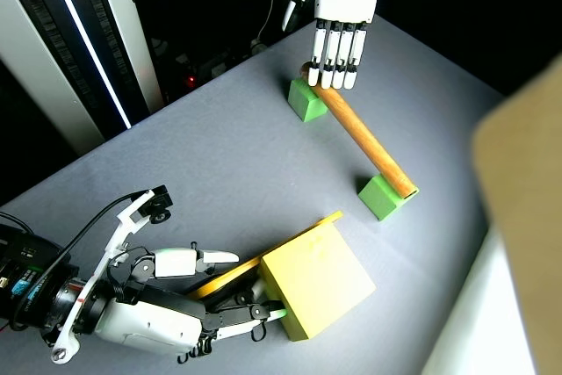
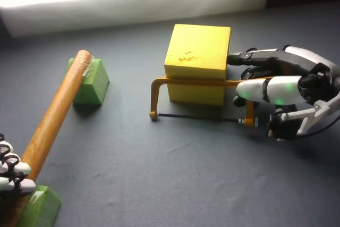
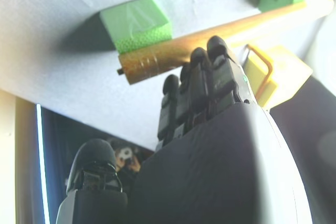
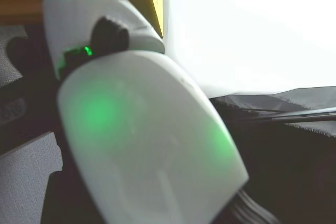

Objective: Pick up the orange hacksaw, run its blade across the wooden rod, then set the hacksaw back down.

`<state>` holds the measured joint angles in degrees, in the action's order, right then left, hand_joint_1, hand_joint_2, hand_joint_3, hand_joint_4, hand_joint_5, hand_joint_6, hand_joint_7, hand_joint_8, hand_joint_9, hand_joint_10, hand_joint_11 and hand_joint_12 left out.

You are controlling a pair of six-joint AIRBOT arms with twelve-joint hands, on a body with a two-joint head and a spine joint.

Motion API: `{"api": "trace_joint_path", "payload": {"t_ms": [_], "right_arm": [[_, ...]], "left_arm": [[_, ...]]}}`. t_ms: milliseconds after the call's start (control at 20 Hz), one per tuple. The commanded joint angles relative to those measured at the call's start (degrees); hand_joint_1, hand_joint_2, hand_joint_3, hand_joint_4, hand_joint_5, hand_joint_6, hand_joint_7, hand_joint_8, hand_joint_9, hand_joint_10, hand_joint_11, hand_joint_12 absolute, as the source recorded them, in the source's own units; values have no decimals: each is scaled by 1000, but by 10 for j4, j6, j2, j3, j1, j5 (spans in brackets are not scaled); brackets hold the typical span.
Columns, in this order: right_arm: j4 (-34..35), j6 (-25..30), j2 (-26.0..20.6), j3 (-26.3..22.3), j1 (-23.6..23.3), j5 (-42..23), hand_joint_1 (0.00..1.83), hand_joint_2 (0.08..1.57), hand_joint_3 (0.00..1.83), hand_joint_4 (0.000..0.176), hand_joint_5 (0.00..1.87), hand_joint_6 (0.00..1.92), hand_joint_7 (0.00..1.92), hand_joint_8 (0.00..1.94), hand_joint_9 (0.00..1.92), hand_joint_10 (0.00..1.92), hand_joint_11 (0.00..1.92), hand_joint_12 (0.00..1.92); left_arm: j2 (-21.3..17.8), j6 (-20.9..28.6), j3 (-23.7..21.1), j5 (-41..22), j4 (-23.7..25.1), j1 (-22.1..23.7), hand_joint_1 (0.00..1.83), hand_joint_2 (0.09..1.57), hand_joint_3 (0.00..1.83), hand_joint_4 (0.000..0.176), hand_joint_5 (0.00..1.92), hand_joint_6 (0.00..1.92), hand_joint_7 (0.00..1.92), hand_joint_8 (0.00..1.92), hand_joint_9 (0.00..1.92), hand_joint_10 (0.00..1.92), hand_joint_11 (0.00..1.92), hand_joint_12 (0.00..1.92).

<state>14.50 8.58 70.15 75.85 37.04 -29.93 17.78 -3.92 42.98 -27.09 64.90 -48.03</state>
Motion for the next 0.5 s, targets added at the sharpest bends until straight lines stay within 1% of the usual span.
{"api": "trace_joint_path", "payload": {"t_ms": [0, 100, 150, 200, 250, 300, 450], "right_arm": [[-33, 5, 4, -10, -10, -87, 1232, 1107, 1, 0, 946, 962, 1067, 954, 1260, 347, 836, 1341], [-33, 4, 1, -13, -7, -92, 1231, 1110, 1, 0, 941, 972, 1061, 963, 1128, 627, 800, 1398], [-33, 2, -1, -15, -6, -97, 1230, 1109, 1, 0, 942, 978, 1059, 959, 1087, 704, 793, 1425], [-33, -3, -3, -17, -5, -103, 1227, 1114, 1, 0, 935, 992, 1046, 977, 1064, 744, 788, 1445], [-33, -14, -8, -21, -5, -110, 1233, 1107, 0, 0, 949, 966, 1066, 945, 1063, 749, 787, 1436], [-33, -23, -14, -27, -4, -119, 1234, 1100, 0, 0, 967, 946, 1077, 920, 1067, 731, 789, 1409], [-33, -38, -40, -58, -3, -154, 1228, 1110, 1, 0, 940, 986, 1055, 957, 1064, 719, 773, 1394]], "left_arm": [[1, 2, 4, -4, -12, 3, 0, 1260, 1, 0, 122, 5, 136, 4, 114, 3, 0, 256], [1, 2, 3, -4, -12, 3, 0, 1264, 1, 0, 111, 0, 122, 0, 101, 0, 0, 242], [1, 2, 3, -4, -12, 3, 0, 1264, 0, 0, 112, 1, 121, 0, 99, 0, 0, 216], [1, 2, 2, -4, -12, 3, 0, 1266, 1, 0, 117, 3, 123, 1, 100, 1, 0, 211], [1, 2, 2, -4, -12, 3, 0, 1267, 2, 0, 112, 1, 120, 0, 98, 0, 0, 211], [1, 2, 2, -4, -12, 3, 0, 1264, 0, 0, 85, 0, 94, 0, 77, 0, 0, 191], [1, 2, 2, -4, -12, 3, 0, 1261, 0, 0, 96, 4, 110, 6, 89, 4, 0, 198]]}}
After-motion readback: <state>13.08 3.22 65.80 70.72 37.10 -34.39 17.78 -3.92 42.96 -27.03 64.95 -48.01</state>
